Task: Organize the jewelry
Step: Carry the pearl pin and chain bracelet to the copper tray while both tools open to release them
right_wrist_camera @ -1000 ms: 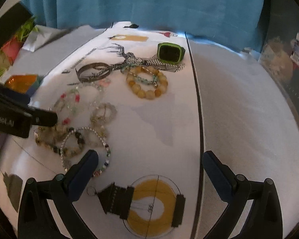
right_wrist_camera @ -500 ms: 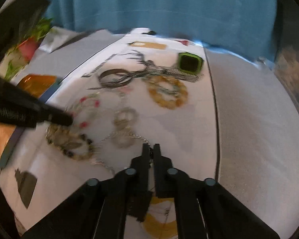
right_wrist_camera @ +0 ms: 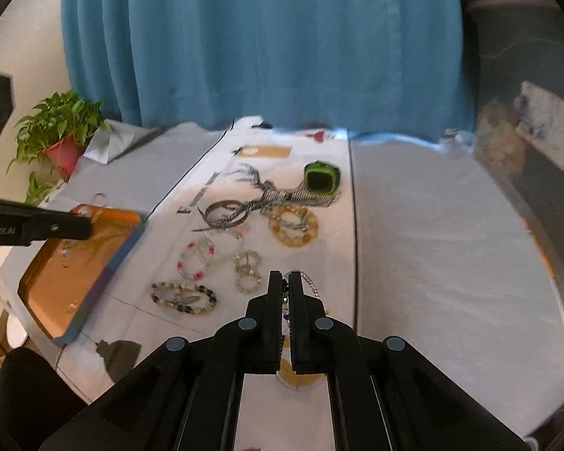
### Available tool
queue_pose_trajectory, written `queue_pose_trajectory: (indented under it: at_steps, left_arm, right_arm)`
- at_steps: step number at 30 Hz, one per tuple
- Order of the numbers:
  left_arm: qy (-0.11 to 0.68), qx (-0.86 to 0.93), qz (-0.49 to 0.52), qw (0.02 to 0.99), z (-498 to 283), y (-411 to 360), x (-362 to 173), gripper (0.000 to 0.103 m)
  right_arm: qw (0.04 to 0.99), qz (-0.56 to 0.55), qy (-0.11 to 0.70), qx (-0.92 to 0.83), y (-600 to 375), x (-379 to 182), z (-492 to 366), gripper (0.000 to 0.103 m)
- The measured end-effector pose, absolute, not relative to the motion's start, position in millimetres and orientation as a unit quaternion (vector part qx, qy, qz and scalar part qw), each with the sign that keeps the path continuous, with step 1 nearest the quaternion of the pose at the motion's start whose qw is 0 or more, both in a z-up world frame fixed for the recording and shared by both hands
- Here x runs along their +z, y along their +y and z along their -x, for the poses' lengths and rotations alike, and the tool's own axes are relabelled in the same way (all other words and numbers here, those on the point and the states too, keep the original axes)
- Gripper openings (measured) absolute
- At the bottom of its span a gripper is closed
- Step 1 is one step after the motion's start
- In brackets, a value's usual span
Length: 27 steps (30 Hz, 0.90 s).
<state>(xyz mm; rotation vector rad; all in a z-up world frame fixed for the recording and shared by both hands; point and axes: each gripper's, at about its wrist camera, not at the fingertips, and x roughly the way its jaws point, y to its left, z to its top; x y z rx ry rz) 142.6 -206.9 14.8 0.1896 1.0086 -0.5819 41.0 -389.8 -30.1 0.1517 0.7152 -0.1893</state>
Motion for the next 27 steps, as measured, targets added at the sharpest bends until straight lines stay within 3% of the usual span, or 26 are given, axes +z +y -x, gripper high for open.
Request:
queue_pose_trajectory:
  at_steps: [16,27]
  left_arm:
    - [0.431,-0.214,-0.097,0.871,-17,-78,25,0.009]
    - [0.412,-0.198,-0.083,0.886,16,-35,26,0.009]
  right_arm:
    - [0.934,-0.051,0.347,-0.065,-279,25,52,0.003]
    - [0.933,-0.024,0.359,0.003,-194,34,95,0.003]
